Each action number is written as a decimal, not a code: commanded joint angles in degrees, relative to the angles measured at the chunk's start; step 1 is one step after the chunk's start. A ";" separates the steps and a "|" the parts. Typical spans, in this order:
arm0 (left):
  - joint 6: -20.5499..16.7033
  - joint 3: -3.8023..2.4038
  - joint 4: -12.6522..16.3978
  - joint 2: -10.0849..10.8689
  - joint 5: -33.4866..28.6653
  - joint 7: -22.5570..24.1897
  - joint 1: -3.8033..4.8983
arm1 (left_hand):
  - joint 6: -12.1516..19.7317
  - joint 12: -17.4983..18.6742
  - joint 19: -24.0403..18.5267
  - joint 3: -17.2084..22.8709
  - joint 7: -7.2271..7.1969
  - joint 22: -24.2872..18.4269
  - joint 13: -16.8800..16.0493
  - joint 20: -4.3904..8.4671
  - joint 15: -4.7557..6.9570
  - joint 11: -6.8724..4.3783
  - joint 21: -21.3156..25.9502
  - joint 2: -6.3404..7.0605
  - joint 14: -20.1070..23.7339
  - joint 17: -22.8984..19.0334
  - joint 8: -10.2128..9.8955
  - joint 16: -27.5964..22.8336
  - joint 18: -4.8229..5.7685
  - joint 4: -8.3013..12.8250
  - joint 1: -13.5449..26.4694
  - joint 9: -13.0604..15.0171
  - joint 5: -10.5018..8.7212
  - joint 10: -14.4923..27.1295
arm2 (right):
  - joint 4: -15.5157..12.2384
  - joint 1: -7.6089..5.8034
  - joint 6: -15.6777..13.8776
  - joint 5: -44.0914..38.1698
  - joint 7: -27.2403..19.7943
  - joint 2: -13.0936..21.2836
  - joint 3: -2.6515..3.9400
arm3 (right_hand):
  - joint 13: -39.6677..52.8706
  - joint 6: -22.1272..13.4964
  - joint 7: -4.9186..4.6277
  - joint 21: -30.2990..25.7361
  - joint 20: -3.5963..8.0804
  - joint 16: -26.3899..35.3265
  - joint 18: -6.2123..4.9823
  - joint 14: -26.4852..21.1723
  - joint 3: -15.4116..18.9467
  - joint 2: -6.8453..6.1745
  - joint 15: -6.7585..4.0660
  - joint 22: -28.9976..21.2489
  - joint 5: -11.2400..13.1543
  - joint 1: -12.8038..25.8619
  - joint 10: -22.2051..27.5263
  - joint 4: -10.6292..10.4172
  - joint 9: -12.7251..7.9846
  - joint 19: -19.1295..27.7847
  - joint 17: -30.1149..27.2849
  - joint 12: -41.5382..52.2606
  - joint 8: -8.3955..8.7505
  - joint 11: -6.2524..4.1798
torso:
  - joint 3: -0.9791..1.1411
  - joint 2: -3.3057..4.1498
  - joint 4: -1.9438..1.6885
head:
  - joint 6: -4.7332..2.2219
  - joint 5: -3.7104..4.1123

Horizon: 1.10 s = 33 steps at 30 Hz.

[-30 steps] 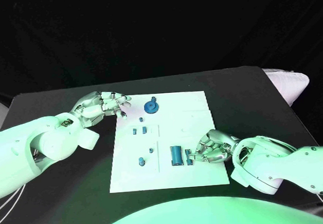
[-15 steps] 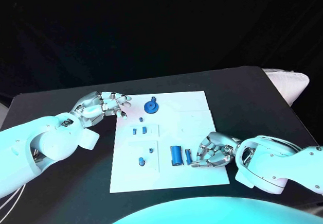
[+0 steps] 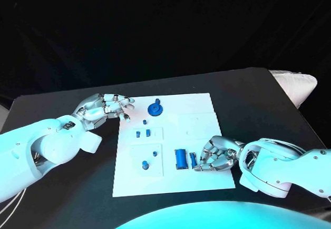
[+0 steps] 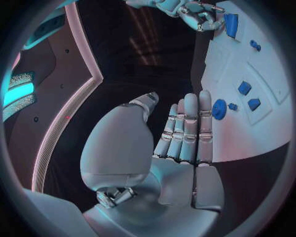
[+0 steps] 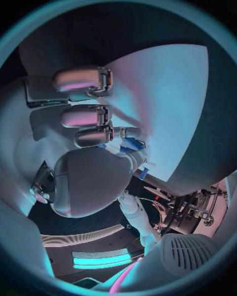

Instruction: Assemble the parts on the task board

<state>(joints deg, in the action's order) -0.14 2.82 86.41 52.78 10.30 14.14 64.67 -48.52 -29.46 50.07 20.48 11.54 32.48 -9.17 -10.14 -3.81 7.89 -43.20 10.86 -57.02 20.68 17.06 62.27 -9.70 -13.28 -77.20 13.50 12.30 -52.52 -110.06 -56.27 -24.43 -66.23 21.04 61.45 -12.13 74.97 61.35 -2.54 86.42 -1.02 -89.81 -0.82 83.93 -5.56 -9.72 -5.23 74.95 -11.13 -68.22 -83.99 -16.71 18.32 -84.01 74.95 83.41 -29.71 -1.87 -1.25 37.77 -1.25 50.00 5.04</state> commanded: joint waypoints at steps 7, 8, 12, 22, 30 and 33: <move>0.92 -0.02 -0.07 -0.16 -0.04 0.21 -0.03 | 0.38 -0.45 0.58 -0.06 0.06 -0.11 -0.08 0.07 -0.31 -0.03 0.43 -0.55 -0.01 0.09 0.29 -0.29 -0.77 -0.37 0.01 -0.08 0.06 0.39 | 0.48 0.02 0.75 -2.53 1.26 -0.32 0.01 | 12.45 0.25 0.04 -0.04 -0.27 -0.12 0.10 6.03 0.77 0.44 0.26 14.09 -1.04 1.38 -4.06 -0.05 -0.08 -4.99 14.89 -0.10 0.00 0.28 | 0.01 -0.04 0.05 | 0.00 0.09; 0.94 -0.02 -0.08 -0.18 -0.03 0.20 -0.03 | 0.38 -0.45 0.58 -0.06 0.06 -0.11 -0.08 0.07 -0.31 -0.03 0.43 -0.55 -0.01 0.09 0.29 -0.29 -0.77 -0.37 0.01 -0.08 0.06 0.39 | 0.54 0.02 0.86 -2.56 1.42 -0.40 0.01 | 12.44 0.26 0.05 -0.04 -0.27 -0.11 0.10 6.03 0.81 0.53 0.25 14.09 -1.08 1.46 -4.05 -0.06 -0.09 -4.99 14.87 -0.13 0.00 0.28 | 0.02 -0.04 0.03 | 0.00 0.16; 1.01 -0.02 -0.12 -0.23 -0.01 0.15 -0.04 | 0.38 -0.46 0.59 -0.07 0.06 -0.12 -0.09 0.07 -0.31 -0.03 0.44 -0.55 -0.01 0.10 0.30 -0.29 -0.77 -0.38 -0.03 -0.08 0.07 0.40 | 0.86 0.02 1.44 -2.75 2.15 -0.83 0.02 | 12.43 0.26 0.08 -0.15 -0.26 -0.10 0.07 6.02 0.81 0.96 0.24 14.06 -1.21 1.53 -4.05 0.01 -0.11 -4.96 14.85 -0.15 0.01 0.25 | 0.00 -0.03 0.01 | 0.00 0.19; 1.03 -0.01 -0.12 -0.23 0.02 0.11 -0.05 | 0.38 -0.46 0.59 -0.07 0.06 -0.12 -0.09 0.07 -0.31 -0.03 0.44 -0.55 -0.01 0.10 0.30 -0.29 -0.77 -0.38 -0.03 -0.08 0.07 0.40 | 1.58 0.02 3.52 -3.51 3.53 -1.72 0.02 | 12.38 -0.02 0.28 -0.45 -0.13 0.00 0.01 5.98 -0.96 0.92 0.07 13.98 0.31 -3.74 -3.99 1.20 -0.45 -4.87 14.65 -0.37 0.30 0.06 | -0.05 -0.07 -0.01 | 0.00 0.15; 1.11 -0.01 -0.17 -0.26 0.05 0.06 -0.06 | 0.39 -0.48 0.62 -0.07 0.05 -0.14 -0.09 0.08 -0.30 -0.04 0.47 -0.57 -0.01 0.10 0.31 -0.29 -0.77 -0.38 -0.15 -0.08 0.08 0.42 | 1.82 0.02 4.29 -3.76 3.74 -1.96 0.02 | 12.31 0.01 0.27 -0.78 -0.09 0.09 -0.05 5.93 -2.29 0.09 0.04 13.90 0.11 -6.14 -3.91 1.52 -0.75 -4.78 14.46 -0.59 0.58 0.04 | -0.02 -0.07 -0.02 | 0.00 0.13; 1.09 0.00 -0.22 -0.24 0.09 0.03 -0.06 | 0.39 -0.49 0.63 -0.04 0.04 -0.15 -0.10 0.08 -0.29 -0.05 0.48 -0.63 -0.01 0.10 0.33 -0.29 -0.77 -0.40 -0.22 -0.08 0.09 0.42 | 1.84 0.02 4.05 -3.42 3.58 -1.98 0.02 | 12.33 0.06 0.20 -0.76 -0.10 0.06 -0.04 5.95 -2.28 -0.08 0.07 13.90 0.26 -5.99 -3.93 1.27 -0.79 -4.78 14.52 -0.53 0.60 0.09 | 0.00 -0.04 -0.01 | 0.00 0.13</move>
<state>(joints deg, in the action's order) -0.11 2.84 86.18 52.63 10.32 13.97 64.64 -48.52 -29.73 50.28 20.48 11.54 32.43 -9.21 -9.93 -3.81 7.89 -42.98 10.63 -57.03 20.73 17.05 62.27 -9.70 -13.28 -77.43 13.50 12.29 -52.52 -108.54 -56.56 -22.26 -69.26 23.43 59.54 -11.84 74.98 61.68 -2.24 85.86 -1.02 -89.81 -0.82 83.93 -7.73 -9.64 -5.23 74.92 -11.07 -74.05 -83.99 -15.32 18.16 -84.01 74.92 83.19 -29.38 -1.87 -1.28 37.69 -1.26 50.00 5.19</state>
